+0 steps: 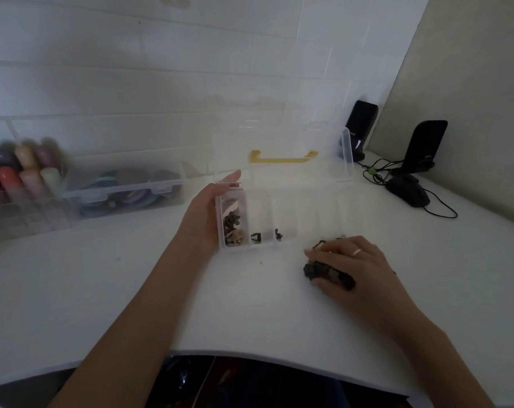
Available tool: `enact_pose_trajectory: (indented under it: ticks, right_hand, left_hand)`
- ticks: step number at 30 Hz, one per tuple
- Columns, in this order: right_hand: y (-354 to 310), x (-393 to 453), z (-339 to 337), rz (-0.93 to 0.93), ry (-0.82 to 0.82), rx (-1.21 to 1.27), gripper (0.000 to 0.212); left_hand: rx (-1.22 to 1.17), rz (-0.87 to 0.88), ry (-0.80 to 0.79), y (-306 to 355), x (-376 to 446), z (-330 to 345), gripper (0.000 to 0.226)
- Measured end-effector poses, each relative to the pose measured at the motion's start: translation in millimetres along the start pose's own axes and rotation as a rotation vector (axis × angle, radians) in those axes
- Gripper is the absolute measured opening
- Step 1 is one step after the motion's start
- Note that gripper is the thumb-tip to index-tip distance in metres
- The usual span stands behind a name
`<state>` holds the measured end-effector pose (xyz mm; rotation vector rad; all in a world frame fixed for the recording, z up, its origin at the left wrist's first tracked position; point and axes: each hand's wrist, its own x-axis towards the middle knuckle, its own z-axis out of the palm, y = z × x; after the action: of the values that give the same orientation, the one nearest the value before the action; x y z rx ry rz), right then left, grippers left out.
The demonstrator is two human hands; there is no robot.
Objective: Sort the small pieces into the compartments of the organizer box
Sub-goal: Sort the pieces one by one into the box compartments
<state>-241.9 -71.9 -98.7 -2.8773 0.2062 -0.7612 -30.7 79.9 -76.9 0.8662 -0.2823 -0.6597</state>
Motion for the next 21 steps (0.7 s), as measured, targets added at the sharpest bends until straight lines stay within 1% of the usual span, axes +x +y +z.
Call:
enact_pose_trajectory:
  ticks: [2,4,5,7,9,10,13,15,17,19,21]
  right_hand:
    - [-1.5,0.6,6.6,-0.021,-0.021,-0.027,0.032]
    - [-2.6,1.6,9.3,-0.016,-0.01,0.018,0.025]
    - [-3.7,1.8,9.1,0.003,0.015,0.074,0.023]
    - [-9.8,1.4,4.1,0.128,0.074,0.285,0.019]
    - [-11.5,-0.1,1.5,0.25,0.124,0.464,0.031]
    - [-11.6,-0.8,1.2,0.283,0.13,0.509,0.037]
    - [-10.5,-2.6,2.3,0.307,0.129,0.576,0.038]
    - [-11.1,-2.4,2.8,0.297,0.127,0.583,0.035]
    - [-15.0,2.5,3.2,0.259,0.144,0.512,0.03]
    - [-25.0,14.7,2.3,0.159,0.179,0.426,0.027]
    - [-42.8,34.7,1.4,0.054,0.187,0.392,0.028]
  left_hand:
    - [0.003,0.003,0.006,-0.3,-0.3,0.5,0.03]
    - [-0.009,0.008,0.004,-0.8,0.1,-0.1,0.03]
    - [-0.013,0.011,0.004,-0.5,-0.2,0.1,0.029]
    - [-0.014,0.008,0.008,0.2,-0.4,0.3,0.029]
    - [-0.016,-0.003,0.003,0.3,-1.0,1.4,0.029]
    - [-0.017,-0.008,0.001,0.1,-0.7,1.2,0.029]
    - [-0.021,-0.02,-0.02,-0.7,0.7,-1.2,0.029]
    - [-0.02,-0.025,-0.026,-1.3,1.7,-3.2,0.029]
    - [-0.012,-0.014,-0.02,-2.0,2.6,-4.4,0.029]
    - [-0.011,-0.01,-0.016,-2.4,2.9,-4.8,0.029]
    - [-0.003,-0.01,-0.012,-2.9,3.9,-6.1,0.028]
